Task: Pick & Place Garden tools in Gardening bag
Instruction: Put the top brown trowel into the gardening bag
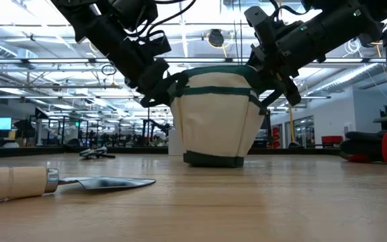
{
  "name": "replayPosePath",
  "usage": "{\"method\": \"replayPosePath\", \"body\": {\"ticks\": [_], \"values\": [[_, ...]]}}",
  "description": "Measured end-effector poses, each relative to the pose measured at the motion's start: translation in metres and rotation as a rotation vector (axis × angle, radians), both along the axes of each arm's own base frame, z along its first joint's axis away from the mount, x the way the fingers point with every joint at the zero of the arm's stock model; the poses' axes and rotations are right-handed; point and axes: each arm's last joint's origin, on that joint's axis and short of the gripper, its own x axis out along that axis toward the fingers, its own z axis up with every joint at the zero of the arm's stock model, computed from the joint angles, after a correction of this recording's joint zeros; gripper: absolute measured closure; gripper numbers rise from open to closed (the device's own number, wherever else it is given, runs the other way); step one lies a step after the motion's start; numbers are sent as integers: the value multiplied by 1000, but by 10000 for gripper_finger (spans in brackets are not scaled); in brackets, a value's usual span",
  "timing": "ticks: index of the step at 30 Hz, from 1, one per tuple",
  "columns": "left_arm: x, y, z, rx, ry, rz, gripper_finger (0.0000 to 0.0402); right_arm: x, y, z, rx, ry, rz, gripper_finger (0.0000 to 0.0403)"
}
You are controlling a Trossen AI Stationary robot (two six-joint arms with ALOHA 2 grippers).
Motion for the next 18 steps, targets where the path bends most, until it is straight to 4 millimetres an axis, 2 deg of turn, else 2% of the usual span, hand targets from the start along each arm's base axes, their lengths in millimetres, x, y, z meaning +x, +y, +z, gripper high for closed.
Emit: {"method": "replayPosePath", "body": {"ticks": [5, 11, 15, 18], "values": [[-2, -10, -2, 21, 35, -5, 394, -2, 0, -4, 51, 28, -26, 403], [-2, -14, -2, 64, 39, 26, 381, -5, -3, -9, 107, 67, -44, 403], [-2, -14, -1, 71, 40, 20, 394, -4, -10, -11, 179, 86, -26, 403], [-1, -14, -1, 77, 38, 14, 384, -2, -18, -12, 274, 106, 32, 403]]}}
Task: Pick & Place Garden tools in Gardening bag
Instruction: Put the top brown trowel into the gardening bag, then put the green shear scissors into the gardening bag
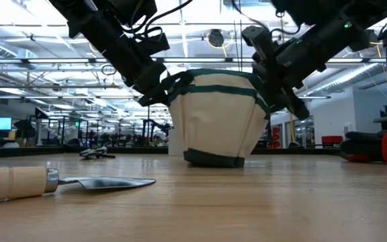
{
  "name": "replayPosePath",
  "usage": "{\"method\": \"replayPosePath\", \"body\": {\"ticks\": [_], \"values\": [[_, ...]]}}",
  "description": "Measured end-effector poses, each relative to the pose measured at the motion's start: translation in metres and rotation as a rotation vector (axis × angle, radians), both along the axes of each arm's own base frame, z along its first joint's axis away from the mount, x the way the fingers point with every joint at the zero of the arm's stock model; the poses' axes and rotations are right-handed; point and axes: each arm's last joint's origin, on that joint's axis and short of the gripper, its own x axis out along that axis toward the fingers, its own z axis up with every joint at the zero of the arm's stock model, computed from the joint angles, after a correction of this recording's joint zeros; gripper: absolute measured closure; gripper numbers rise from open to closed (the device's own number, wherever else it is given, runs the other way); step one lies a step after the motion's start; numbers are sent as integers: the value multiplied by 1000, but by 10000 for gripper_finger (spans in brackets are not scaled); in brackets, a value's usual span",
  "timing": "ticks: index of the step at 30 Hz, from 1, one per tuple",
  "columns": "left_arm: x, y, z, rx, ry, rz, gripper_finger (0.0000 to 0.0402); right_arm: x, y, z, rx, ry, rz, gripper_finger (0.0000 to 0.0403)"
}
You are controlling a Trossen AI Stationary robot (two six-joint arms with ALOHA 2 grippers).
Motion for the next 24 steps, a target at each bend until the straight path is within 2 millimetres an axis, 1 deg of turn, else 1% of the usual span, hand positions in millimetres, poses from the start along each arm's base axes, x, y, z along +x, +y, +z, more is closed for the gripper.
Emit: {"method": "replayPosePath", "body": {"ticks": [2, 4, 8, 10, 13, 15, 18, 21, 24], "values": [[1, 0, 1, 1, -11, -1, 377, 1, -5, 0, 47, 7, 46, 403], [1, 0, 1, -2, -19, -9, 376, 2, -11, -1, 58, 15, 81, 403], [3, -1, 2, -7, -25, -47, 393, 3, -24, 0, 22, 21, 131, 397], [3, -1, 3, -13, -29, -57, 392, 3, -30, 0, -4, 23, 132, 388], [3, -1, 3, -14, -28, -56, 377, 4, -37, 0, -50, 26, 139, 370], [3, -1, 3, -14, -28, -56, 374, 4, -42, 0, -41, 25, 150, 355], [3, -1, 3, -11, -26, -59, 384, 3, -47, 0, 8, 18, 167, 331], [3, -1, 2, -10, -24, -60, 394, 3, -48, 0, -10, 20, 178, 306], [3, -1, 2, -11, -20, -60, 384, 3, -49, 0, -19, 22, 181, 281]]}}
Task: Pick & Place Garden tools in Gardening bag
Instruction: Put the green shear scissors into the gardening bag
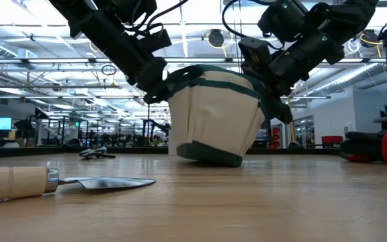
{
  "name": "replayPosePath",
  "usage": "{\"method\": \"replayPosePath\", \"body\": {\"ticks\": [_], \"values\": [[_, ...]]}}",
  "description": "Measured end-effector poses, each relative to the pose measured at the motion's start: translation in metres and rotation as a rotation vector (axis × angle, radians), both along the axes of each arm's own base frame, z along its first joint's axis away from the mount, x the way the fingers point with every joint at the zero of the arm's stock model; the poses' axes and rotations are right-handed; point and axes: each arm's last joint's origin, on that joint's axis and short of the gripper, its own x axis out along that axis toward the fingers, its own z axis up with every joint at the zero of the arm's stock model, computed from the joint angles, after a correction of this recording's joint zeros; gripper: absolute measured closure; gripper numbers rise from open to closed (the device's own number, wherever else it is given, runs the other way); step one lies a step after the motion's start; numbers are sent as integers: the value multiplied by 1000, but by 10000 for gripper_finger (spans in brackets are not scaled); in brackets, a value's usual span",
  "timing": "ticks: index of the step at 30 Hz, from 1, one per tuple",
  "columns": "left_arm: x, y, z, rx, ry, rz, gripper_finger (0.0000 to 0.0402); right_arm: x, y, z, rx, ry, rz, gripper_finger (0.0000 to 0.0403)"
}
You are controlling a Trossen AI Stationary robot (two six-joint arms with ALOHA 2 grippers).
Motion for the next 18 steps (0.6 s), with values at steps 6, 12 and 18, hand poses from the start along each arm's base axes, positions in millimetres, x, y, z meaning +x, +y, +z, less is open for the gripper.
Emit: {"method": "replayPosePath", "body": {"ticks": [6, 12, 18], "values": [[0, 0, 0, 0, 1, -1, 362, 1, -1, 2, -17, -18, 9, 238], [-2, 0, -2, -6, 29, 2, 361, 5, -1, 13, -52, -135, 31, 212], [-5, 0, -6, -24, 66, 17, 360, 4, 1, 26, -50, -215, 112, 204]]}}
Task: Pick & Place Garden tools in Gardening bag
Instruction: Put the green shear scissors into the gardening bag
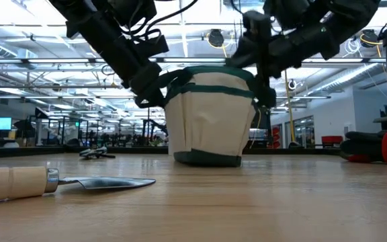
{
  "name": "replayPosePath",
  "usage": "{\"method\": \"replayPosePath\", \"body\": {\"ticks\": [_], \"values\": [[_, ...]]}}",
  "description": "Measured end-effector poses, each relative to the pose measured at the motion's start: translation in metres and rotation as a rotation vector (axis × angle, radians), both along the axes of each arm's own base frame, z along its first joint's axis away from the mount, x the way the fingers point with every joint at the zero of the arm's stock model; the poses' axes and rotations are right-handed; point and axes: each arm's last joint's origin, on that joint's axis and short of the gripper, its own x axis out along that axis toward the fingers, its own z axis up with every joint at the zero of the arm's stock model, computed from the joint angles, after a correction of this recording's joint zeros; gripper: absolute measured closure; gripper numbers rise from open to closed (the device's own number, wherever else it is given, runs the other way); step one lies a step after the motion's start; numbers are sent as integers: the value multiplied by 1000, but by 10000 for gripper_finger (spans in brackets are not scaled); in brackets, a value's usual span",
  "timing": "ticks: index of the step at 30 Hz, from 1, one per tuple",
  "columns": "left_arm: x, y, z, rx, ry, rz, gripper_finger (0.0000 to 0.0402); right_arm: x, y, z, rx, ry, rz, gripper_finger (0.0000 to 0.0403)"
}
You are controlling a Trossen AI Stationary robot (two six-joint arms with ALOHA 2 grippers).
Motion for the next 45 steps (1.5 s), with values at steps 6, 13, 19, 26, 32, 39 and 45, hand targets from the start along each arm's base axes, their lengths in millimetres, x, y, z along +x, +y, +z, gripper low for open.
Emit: {"method": "replayPosePath", "body": {"ticks": [6, 13, 19, 26, 32, 39, 45], "values": [[0, 0, 0, 6, 8, -5, 360, -6, 1, 18, -54, -72, 40, 210], [0, 0, 0, 22, 17, -16, 360, -16, 2, 36, -167, -146, 76, 212], [-2, 0, 0, 24, 35, -17, 360, -18, 2, 39, -167, -153, 76, 213], [-10, 0, 5, 33, 66, -4, 360, -19, 2, 35, -164, -112, 82, 217], [-16, 0, 5, 13, 115, -17, 360, -21, 2, 30, -158, -53, 87, 216], [-22, -1, -1, -37, 190, -22, 359, -22, 3, 27, -152, -27, 88, 219], [-23, -1, -1, -31, 206, -32, 351, -21, 3, 28, -155, -31, 89, 218]]}}
